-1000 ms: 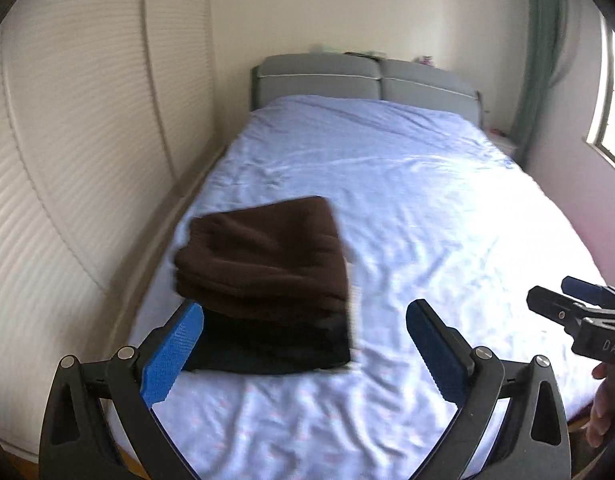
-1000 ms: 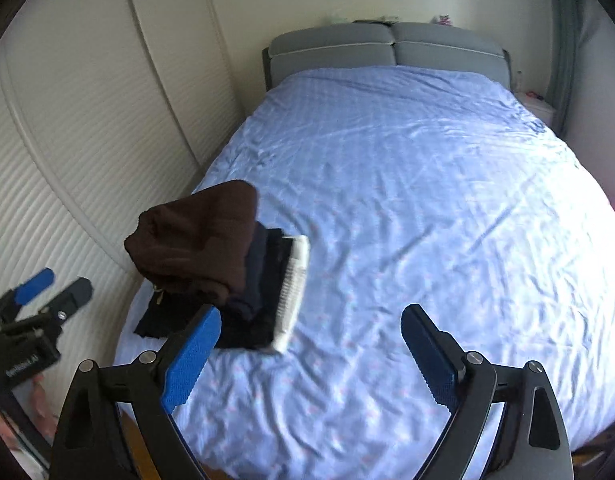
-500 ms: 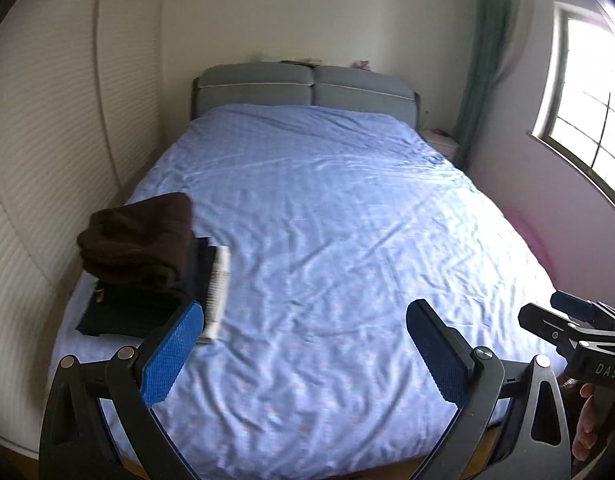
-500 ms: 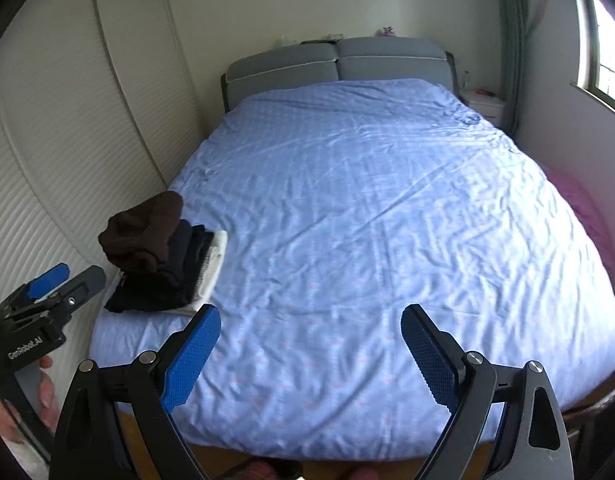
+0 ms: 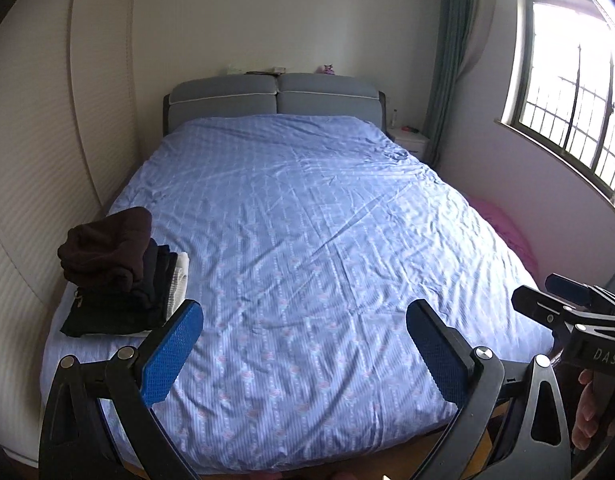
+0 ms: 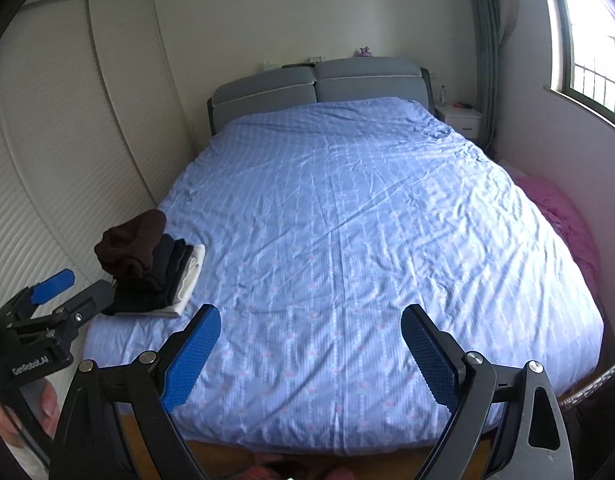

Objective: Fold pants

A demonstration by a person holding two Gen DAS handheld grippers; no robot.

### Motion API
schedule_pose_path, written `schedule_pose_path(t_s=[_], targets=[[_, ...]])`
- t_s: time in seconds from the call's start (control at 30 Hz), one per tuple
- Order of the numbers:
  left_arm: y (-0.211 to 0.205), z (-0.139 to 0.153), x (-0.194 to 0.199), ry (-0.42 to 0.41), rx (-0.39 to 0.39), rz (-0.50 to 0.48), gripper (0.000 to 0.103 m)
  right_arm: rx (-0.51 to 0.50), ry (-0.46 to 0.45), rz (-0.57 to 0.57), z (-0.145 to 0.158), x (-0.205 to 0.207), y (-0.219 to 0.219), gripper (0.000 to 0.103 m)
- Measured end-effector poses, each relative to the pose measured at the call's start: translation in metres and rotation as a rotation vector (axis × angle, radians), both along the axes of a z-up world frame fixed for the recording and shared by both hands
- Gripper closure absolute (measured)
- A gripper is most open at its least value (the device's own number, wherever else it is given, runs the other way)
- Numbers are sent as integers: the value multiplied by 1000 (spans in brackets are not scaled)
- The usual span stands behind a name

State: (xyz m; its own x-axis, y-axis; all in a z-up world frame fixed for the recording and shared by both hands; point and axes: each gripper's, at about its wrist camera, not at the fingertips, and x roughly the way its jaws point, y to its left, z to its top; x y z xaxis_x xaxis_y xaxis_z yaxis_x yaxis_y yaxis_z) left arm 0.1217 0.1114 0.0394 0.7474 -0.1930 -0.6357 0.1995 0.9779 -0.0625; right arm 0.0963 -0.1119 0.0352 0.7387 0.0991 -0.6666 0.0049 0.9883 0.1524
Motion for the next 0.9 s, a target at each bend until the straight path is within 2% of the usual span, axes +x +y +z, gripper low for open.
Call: schedule_pose_path(t_s=[0.2, 0.4, 0.9], targets=[[-7, 11, -10, -16, 4, -12, 0, -18, -12, -3, 9, -11, -7, 11], [-8, 16, -16, -17, -29, -39, 0, -10, -21, -5, 12, -15, -10, 11], [-16, 19, -19, -35, 12, -39, 0, -8, -31, -5, 12, -20, -9, 11]])
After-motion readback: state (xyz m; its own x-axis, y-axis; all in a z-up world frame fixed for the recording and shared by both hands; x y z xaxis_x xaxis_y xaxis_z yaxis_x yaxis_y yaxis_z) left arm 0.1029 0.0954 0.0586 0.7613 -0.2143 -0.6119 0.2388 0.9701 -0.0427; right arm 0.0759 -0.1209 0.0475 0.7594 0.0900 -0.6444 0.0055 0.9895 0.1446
